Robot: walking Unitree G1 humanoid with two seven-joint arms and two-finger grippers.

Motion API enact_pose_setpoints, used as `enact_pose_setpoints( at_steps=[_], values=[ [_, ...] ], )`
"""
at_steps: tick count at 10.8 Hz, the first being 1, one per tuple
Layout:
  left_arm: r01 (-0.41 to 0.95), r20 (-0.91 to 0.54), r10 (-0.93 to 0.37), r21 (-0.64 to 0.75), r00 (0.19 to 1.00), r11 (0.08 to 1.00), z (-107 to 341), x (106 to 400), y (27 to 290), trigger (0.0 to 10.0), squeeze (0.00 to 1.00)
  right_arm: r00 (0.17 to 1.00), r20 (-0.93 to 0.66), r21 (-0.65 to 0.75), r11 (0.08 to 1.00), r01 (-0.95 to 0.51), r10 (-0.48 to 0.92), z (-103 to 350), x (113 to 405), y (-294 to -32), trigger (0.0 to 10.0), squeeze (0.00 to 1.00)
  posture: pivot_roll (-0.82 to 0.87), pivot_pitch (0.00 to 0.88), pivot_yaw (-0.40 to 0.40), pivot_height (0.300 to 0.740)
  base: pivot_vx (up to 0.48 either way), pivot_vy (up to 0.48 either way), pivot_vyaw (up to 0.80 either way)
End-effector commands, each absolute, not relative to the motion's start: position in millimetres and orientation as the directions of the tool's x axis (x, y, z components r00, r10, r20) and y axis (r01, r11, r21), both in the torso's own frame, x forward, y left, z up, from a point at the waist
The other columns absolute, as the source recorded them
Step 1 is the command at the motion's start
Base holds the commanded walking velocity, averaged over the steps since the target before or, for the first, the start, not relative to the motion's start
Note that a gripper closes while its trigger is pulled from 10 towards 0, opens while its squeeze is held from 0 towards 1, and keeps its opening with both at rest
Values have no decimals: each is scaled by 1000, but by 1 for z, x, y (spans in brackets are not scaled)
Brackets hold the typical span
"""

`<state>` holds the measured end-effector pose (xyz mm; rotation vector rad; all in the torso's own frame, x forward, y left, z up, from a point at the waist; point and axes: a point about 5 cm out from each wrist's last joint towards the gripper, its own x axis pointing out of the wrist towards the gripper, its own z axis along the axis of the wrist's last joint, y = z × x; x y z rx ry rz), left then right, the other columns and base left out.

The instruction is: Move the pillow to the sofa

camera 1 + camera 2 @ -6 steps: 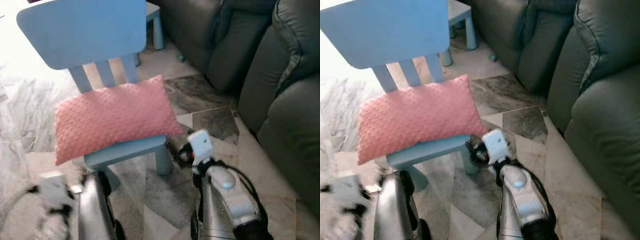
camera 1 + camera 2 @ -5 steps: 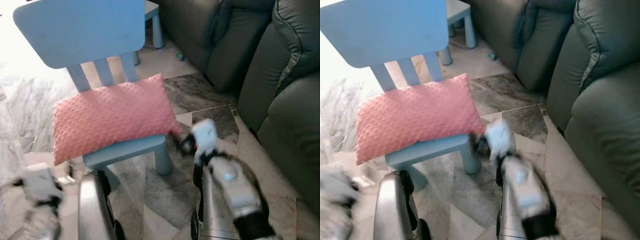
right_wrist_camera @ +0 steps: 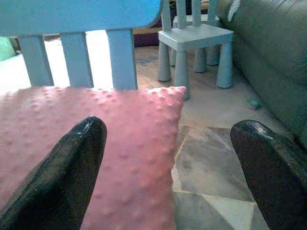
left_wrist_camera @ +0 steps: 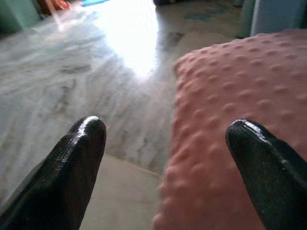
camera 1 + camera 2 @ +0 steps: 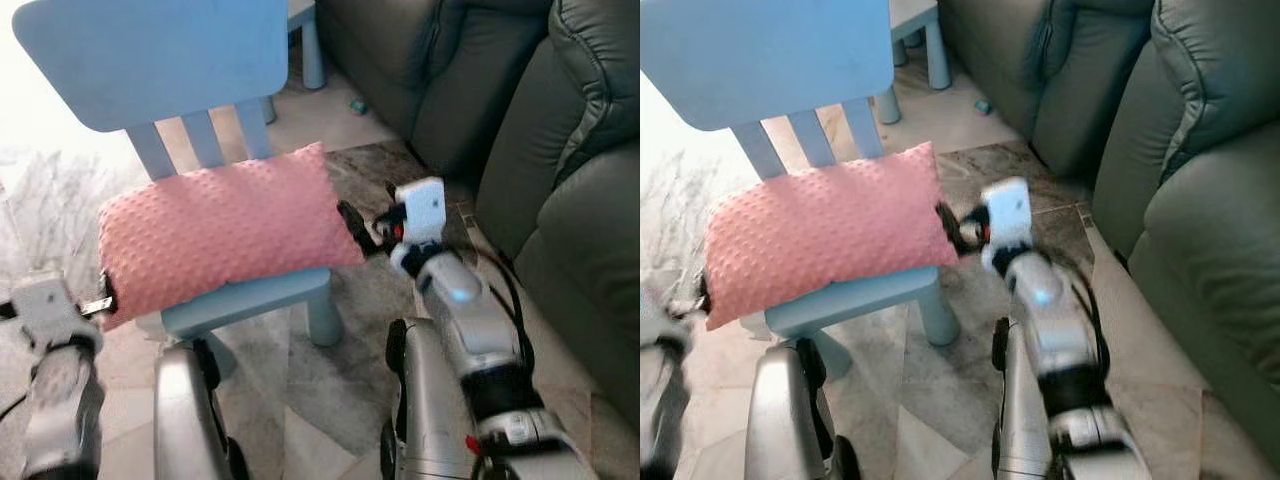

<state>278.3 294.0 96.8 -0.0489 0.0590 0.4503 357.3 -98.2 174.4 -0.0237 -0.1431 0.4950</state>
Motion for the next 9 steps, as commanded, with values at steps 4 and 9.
enact_pose_setpoints(
  at_steps=[4,9],
  values=[
    [-448,-41,446,-109,894,887,118,312,306,10000,0,833,218,-78,860,-504,508,204,373,-91,10000,0,-133,323,26,408,0,0,0],
    [-520,-99,539,-451,837,725,134,334,320,10000,0,791,250,-26,820,-571,559,226,388,-85,10000,0,-149,386,3,408,0,0,0]
  ],
)
